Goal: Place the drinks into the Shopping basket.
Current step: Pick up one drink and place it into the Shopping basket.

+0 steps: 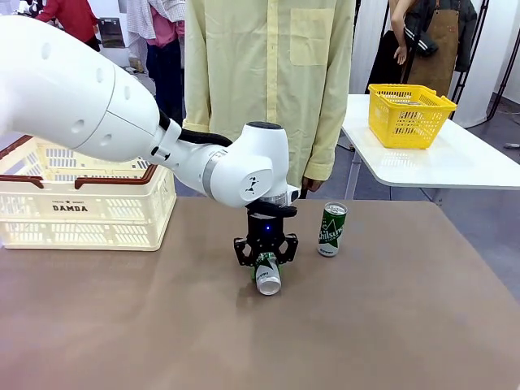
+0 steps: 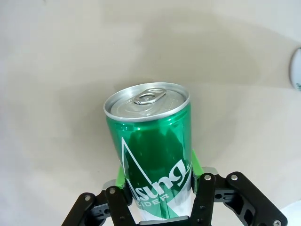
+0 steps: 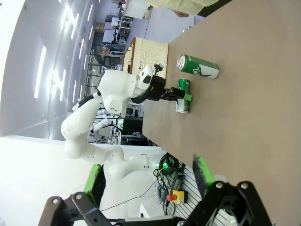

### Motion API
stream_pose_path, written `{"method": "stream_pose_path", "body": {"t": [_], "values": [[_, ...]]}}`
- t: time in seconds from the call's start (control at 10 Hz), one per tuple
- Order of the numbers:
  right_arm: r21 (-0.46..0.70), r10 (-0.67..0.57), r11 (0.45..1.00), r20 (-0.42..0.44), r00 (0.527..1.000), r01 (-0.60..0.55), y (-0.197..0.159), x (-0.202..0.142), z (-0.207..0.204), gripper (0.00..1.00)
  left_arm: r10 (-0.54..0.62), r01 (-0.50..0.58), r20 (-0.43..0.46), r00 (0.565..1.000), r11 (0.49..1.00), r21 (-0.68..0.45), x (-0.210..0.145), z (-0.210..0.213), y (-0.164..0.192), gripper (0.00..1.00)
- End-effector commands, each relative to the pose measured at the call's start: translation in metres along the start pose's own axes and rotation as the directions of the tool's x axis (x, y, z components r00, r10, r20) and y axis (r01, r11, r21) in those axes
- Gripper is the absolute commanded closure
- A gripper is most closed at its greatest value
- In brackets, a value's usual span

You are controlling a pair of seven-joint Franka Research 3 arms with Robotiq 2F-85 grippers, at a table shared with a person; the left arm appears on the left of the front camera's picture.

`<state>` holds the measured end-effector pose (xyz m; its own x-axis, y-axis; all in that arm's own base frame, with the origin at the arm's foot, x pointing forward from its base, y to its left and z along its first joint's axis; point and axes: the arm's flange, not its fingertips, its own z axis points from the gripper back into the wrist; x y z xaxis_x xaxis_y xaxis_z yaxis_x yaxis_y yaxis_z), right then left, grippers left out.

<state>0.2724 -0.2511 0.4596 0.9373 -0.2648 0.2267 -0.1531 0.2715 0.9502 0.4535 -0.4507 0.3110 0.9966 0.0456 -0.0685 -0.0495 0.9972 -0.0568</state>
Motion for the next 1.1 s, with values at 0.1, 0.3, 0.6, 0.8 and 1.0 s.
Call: {"method": "stream_pose_path", "body": {"t": [0.1,0.3,0.6,0.8,1.0], "values": [[-0.002,0.018,1.000,-0.007,1.000,-0.018,0.001,-0.002,0.002,0.00,-0.085,0.085,0.003,0.996,0.996,-0.026,-0.017,0.091,0.027,1.00],[-0.002,0.018,1.000,-0.007,1.000,-0.018,0.001,-0.002,0.002,0.00,-0.186,0.185,-0.063,0.981,0.983,-0.010,-0.036,0.146,0.037,1.00],[-0.002,0.018,1.000,-0.007,1.000,-0.018,0.001,-0.002,0.002,0.00,-0.366,0.366,-0.018,0.931,0.931,0.000,-0.078,0.193,0.058,1.00],[-0.002,0.018,1.000,-0.007,1.000,-0.018,0.001,-0.002,0.002,0.00,-0.232,0.234,0.032,0.972,0.964,-0.129,-0.088,0.197,0.065,1.00],[-0.002,0.018,1.000,-0.007,1.000,-0.018,0.001,-0.002,0.002,0.00,-0.344,0.344,-0.017,0.939,0.939,0.006,-0.080,0.205,0.047,1.00]]}}
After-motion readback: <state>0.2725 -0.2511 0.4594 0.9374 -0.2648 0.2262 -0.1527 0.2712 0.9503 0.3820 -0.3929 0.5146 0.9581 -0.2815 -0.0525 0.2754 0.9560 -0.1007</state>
